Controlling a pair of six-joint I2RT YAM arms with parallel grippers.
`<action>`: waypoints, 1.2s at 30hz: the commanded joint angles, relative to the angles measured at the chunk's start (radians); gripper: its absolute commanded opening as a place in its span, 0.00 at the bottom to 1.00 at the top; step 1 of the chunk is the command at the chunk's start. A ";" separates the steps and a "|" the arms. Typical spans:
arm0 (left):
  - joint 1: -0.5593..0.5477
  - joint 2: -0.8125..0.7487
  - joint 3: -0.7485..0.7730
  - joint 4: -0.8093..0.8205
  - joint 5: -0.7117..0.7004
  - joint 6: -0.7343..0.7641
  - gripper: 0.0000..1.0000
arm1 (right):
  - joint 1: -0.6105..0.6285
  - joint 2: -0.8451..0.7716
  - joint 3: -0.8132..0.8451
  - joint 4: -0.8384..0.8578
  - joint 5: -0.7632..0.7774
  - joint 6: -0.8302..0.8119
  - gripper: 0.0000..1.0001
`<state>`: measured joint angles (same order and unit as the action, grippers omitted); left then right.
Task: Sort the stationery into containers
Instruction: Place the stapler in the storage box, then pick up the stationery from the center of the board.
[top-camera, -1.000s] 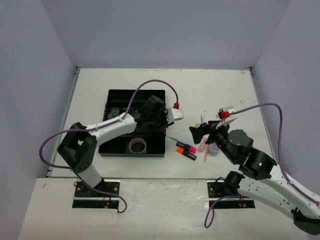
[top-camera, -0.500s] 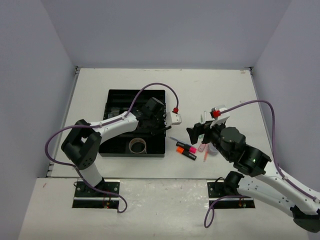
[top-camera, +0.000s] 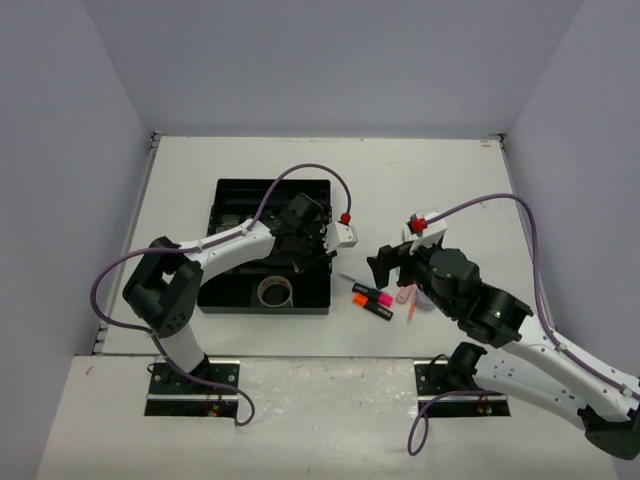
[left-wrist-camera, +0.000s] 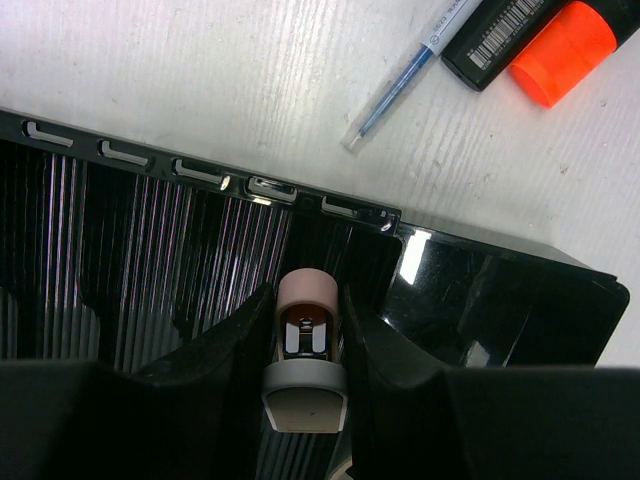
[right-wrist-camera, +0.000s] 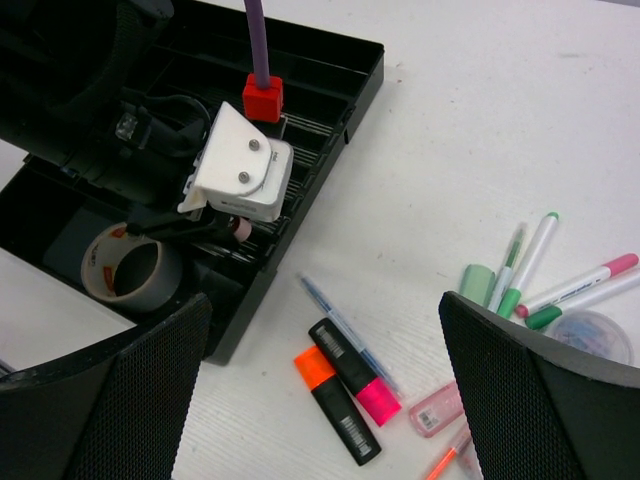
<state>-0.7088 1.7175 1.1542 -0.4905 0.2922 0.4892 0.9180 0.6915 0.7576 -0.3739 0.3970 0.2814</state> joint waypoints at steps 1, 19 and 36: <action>0.012 -0.040 0.030 -0.008 0.029 -0.015 0.29 | 0.001 0.043 0.045 0.050 -0.008 -0.014 0.99; 0.023 -0.087 0.029 0.009 0.038 -0.066 0.43 | 0.002 0.069 0.052 0.053 0.025 -0.013 0.99; 0.031 -0.687 -0.034 0.010 -0.642 -0.766 1.00 | -0.178 0.454 0.147 -0.138 -0.305 -0.097 0.77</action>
<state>-0.6918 1.0952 1.1156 -0.3664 0.0251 0.0891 0.7376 0.9934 0.8046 -0.4261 0.2253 0.2465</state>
